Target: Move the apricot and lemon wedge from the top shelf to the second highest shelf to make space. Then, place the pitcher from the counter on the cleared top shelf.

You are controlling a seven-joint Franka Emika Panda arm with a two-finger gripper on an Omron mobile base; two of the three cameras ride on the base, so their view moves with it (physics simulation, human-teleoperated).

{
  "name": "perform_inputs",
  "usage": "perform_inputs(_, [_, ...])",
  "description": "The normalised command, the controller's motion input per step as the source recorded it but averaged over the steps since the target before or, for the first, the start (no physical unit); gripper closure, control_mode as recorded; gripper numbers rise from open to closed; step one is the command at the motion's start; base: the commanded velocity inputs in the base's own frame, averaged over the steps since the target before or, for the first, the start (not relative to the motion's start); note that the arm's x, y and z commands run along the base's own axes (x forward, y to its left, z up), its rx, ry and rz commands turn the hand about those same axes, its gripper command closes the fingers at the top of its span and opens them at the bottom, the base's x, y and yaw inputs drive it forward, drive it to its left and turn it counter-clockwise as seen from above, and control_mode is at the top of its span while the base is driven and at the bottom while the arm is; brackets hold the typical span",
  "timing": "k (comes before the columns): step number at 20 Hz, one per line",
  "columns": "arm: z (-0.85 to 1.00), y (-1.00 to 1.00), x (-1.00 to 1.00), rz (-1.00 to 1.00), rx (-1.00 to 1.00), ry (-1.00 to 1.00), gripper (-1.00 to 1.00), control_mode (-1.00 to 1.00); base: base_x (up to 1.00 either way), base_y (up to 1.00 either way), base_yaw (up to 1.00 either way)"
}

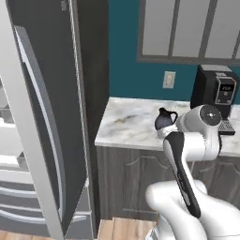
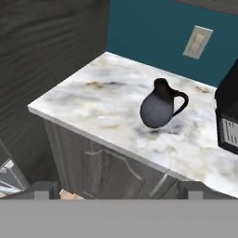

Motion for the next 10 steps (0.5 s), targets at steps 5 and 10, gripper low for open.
perform_inputs(5, [0.00, 0.00, 0.00, 0.00, 0.00, 0.00, -1.00, 1.00, 0.55, -0.41, 0.31])
perform_inputs(10, [0.00, 0.00, 0.00, 0.00, 0.00, 0.00, -1.00, 1.00, 0.44, -0.46, 0.28])
